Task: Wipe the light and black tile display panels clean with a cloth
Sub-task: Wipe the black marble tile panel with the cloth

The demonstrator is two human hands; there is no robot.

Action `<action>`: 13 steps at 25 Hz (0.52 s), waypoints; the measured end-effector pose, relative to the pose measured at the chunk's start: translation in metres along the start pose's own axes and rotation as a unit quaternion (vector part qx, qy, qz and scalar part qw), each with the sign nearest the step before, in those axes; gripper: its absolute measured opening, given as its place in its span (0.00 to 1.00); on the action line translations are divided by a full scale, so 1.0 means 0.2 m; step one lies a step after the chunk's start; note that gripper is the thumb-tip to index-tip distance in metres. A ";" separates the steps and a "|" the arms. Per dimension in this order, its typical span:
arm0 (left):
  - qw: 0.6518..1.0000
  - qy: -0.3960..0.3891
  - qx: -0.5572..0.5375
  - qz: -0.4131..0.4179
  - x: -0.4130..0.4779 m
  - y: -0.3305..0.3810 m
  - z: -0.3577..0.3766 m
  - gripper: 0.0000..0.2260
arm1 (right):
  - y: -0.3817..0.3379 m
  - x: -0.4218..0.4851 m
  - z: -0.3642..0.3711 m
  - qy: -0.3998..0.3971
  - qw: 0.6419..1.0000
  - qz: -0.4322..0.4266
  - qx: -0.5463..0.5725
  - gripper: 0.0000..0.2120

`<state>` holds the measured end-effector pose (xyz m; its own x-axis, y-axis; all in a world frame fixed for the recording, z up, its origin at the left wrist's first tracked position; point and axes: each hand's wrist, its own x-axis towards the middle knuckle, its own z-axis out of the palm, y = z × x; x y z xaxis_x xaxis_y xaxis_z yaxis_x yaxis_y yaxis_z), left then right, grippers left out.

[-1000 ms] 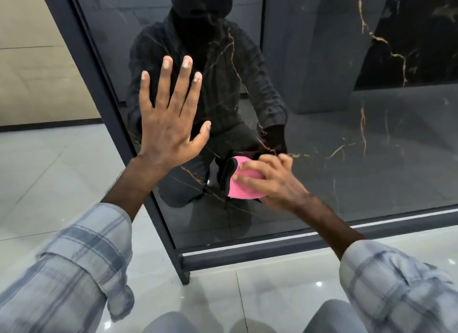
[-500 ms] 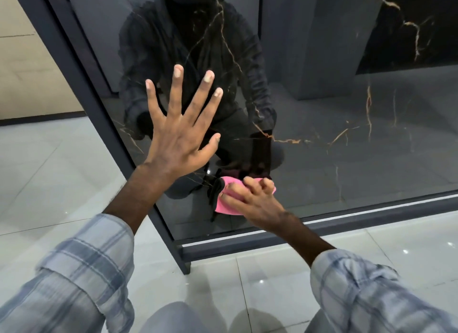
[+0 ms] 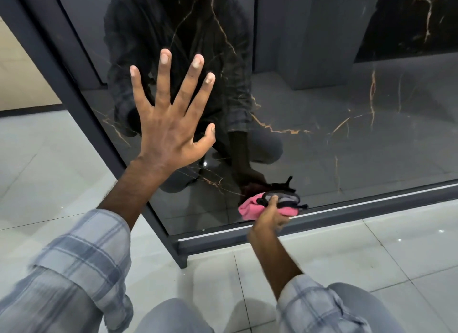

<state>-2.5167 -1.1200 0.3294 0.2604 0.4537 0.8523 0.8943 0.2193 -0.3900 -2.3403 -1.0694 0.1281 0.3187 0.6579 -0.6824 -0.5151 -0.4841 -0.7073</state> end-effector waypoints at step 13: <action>1.000 0.017 -0.003 -0.007 0.00 0.01 0.00 0.34 | -0.03 -0.10 0.12 -0.120 0.543 -0.787 -0.266 0.41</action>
<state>-2.5147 -1.1187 0.3283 0.2597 0.4212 0.8690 0.9003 0.2198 -0.3756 -2.3626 -1.0654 0.1494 -0.1147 0.5240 0.8440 0.5695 0.7308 -0.3764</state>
